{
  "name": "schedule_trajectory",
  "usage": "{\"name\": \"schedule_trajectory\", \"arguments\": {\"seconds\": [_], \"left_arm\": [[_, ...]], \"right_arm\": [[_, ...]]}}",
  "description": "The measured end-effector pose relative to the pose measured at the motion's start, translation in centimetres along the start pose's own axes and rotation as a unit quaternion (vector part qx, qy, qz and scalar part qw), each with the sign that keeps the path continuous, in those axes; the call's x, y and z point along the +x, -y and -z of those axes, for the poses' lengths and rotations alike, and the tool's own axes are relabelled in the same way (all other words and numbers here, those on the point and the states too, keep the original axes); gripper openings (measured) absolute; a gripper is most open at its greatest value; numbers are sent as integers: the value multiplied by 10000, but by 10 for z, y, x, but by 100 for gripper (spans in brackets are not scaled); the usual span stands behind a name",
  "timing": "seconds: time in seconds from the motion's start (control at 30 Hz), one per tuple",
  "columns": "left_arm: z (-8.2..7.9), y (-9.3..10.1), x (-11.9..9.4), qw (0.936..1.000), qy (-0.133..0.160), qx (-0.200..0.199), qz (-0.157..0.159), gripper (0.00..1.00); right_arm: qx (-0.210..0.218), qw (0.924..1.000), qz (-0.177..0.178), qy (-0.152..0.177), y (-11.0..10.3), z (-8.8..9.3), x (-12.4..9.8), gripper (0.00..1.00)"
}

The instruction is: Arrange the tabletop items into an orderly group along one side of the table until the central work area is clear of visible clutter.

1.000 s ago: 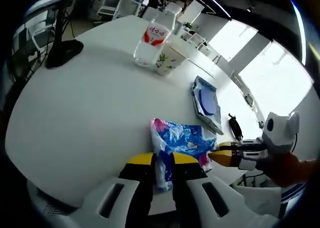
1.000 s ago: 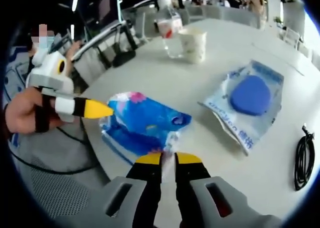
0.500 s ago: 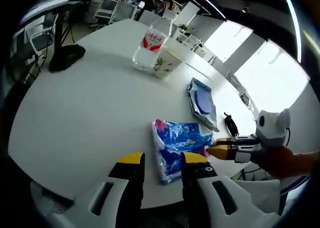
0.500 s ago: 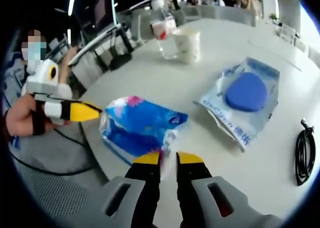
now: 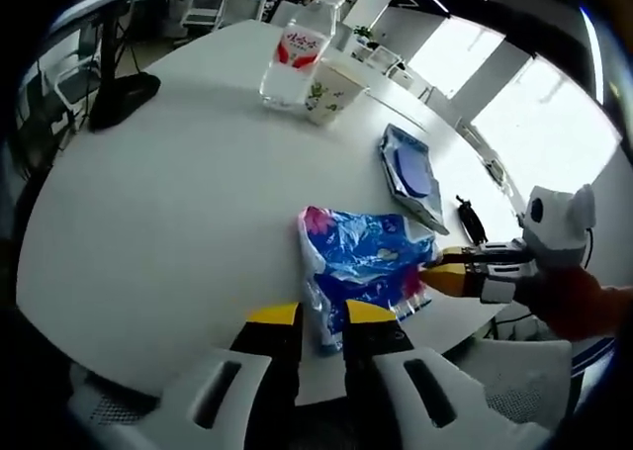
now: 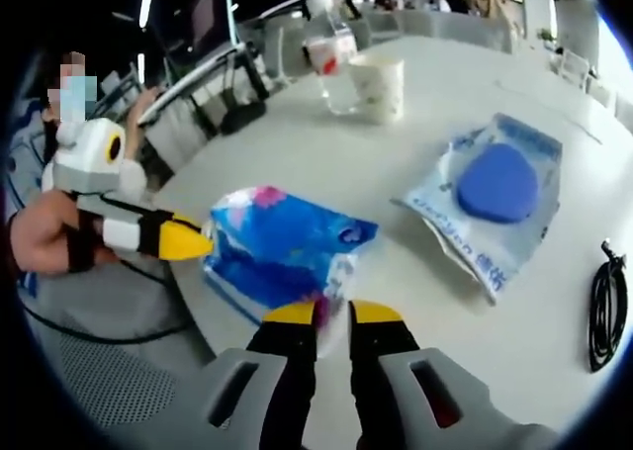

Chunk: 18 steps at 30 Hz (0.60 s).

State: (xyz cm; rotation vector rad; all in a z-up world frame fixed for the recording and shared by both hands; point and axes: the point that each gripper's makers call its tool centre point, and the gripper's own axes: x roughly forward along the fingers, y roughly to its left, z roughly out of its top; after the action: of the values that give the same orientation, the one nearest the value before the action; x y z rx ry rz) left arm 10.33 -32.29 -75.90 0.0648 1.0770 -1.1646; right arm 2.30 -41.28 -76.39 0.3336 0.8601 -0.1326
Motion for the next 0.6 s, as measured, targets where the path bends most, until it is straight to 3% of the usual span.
{"name": "schedule_trajectory", "arguments": {"seconds": [0.07, 0.17, 0.47, 0.6], "left_arm": [[0, -3, 1, 10000, 27, -40, -83, 4], [1, -1, 2, 9998, 30, -183, -44, 1], [-9, 16, -19, 9997, 247, 8, -55, 0], [-12, 25, -21, 9996, 264, 107, 9, 0]], "right_arm": [[37, 10000, -10, 21, 1, -1, 0, 5], [-13, 10000, -9, -3, 0, -1, -1, 3], [-112, 9994, -196, 267, -9, -11, -19, 1], [-166, 9989, -204, 380, -4, -13, -30, 1]]}}
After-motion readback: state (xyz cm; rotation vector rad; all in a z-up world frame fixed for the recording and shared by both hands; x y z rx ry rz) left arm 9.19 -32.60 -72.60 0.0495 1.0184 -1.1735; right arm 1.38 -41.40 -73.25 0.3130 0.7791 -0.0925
